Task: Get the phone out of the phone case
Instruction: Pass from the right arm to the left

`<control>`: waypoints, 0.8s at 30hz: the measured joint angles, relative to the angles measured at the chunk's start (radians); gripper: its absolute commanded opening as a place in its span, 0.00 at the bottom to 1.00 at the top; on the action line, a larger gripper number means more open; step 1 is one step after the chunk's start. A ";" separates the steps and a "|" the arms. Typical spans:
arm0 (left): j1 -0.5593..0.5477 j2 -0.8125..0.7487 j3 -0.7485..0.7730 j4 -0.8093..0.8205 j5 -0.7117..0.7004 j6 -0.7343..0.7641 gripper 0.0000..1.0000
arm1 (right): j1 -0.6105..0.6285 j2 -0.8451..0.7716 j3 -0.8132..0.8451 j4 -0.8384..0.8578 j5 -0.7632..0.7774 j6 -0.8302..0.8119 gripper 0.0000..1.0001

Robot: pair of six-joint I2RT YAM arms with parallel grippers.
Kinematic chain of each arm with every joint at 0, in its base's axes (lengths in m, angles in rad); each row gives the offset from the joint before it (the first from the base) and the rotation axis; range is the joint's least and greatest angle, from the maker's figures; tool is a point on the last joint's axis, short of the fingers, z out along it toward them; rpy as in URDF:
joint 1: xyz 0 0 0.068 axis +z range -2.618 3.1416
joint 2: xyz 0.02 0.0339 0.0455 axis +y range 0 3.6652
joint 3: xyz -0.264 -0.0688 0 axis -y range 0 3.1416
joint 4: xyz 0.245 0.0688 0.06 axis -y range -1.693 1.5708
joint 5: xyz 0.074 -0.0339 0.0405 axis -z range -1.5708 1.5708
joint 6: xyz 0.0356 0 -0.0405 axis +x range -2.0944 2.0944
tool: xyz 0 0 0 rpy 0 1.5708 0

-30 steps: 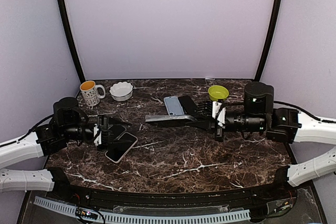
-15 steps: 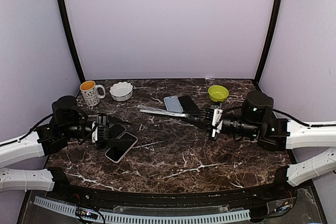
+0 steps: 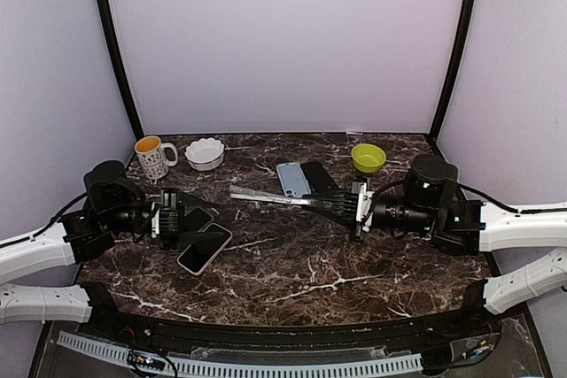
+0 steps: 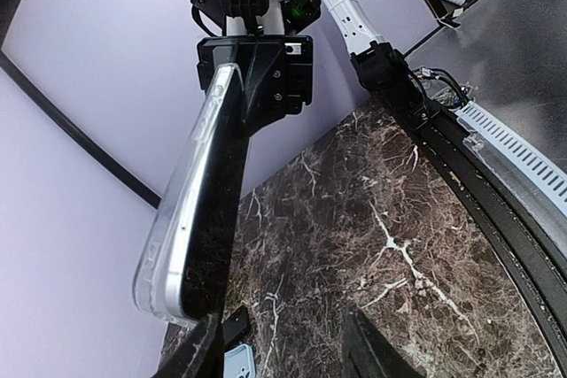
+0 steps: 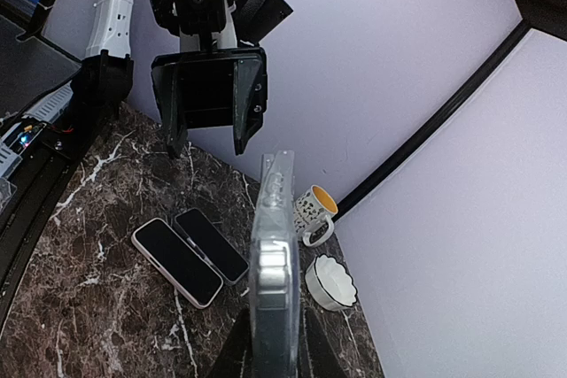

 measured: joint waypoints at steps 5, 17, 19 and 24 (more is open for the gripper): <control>0.000 -0.005 -0.010 0.025 -0.010 -0.006 0.48 | 0.007 0.010 0.000 -0.010 0.000 -0.018 0.00; 0.000 -0.004 -0.010 0.029 -0.004 -0.008 0.48 | 0.034 0.016 0.000 -0.021 -0.003 -0.040 0.00; 0.000 -0.001 -0.010 0.029 0.002 -0.008 0.48 | 0.039 0.018 0.000 -0.021 -0.007 -0.040 0.00; 0.000 0.007 -0.010 0.027 0.014 -0.009 0.48 | 0.040 0.023 0.000 -0.021 -0.008 -0.040 0.00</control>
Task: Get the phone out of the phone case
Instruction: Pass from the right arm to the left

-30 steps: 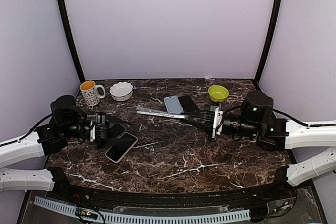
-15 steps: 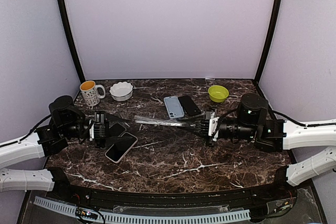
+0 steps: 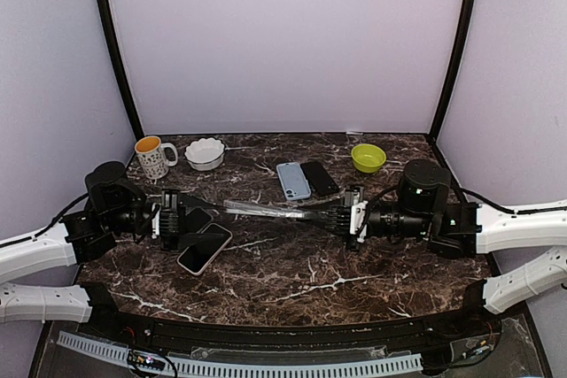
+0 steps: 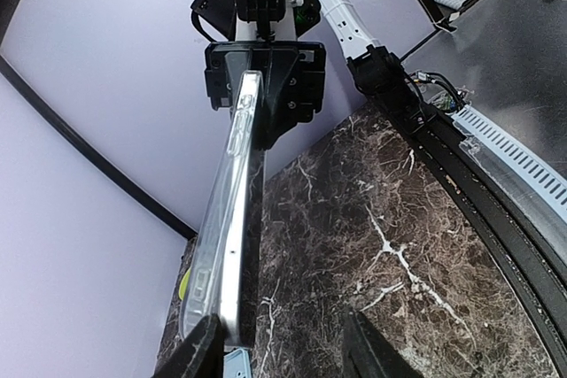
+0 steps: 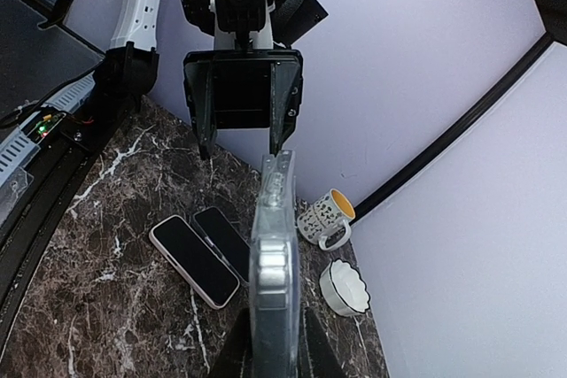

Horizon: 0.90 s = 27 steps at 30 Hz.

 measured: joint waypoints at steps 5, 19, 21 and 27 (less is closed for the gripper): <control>0.000 0.002 0.000 0.000 0.008 -0.001 0.48 | 0.005 0.006 0.004 0.001 0.001 0.000 0.00; 0.003 0.014 0.000 -0.004 0.018 -0.001 0.51 | 0.033 0.038 0.020 0.018 0.007 0.005 0.00; 0.003 0.016 0.000 -0.004 0.017 -0.001 0.49 | 0.041 0.051 0.028 0.034 0.006 0.007 0.00; 0.003 0.016 0.000 -0.003 0.016 -0.008 0.40 | 0.052 0.117 0.064 0.069 0.004 0.003 0.00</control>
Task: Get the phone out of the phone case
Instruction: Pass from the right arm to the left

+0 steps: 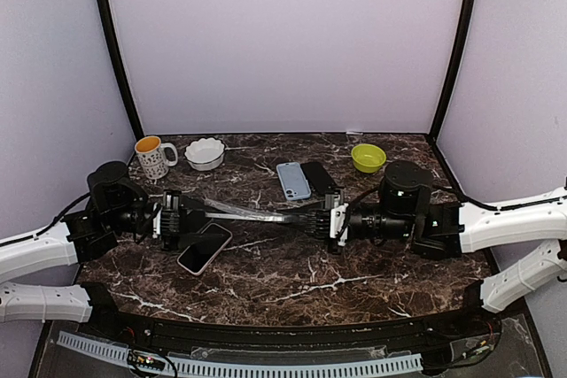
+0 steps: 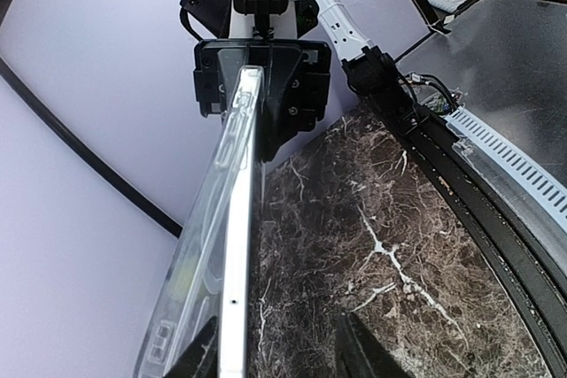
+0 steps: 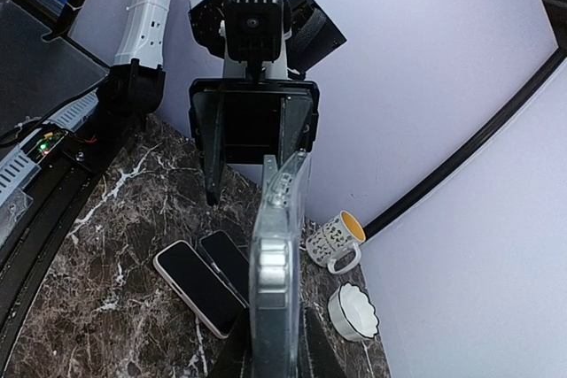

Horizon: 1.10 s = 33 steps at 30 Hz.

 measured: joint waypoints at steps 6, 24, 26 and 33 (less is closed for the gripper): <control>0.001 0.000 0.000 0.004 -0.018 -0.010 0.28 | 0.005 0.046 0.013 0.034 0.001 -0.003 0.00; 0.001 -0.003 0.000 0.024 -0.070 0.003 0.00 | 0.013 0.065 0.013 0.068 0.008 0.012 0.25; 0.001 -0.003 0.000 0.024 -0.072 0.004 0.00 | 0.013 0.068 0.013 0.077 0.013 0.032 0.76; 0.000 0.004 -0.001 -0.012 -0.151 0.038 0.00 | 0.039 0.065 0.013 0.197 0.095 0.235 0.99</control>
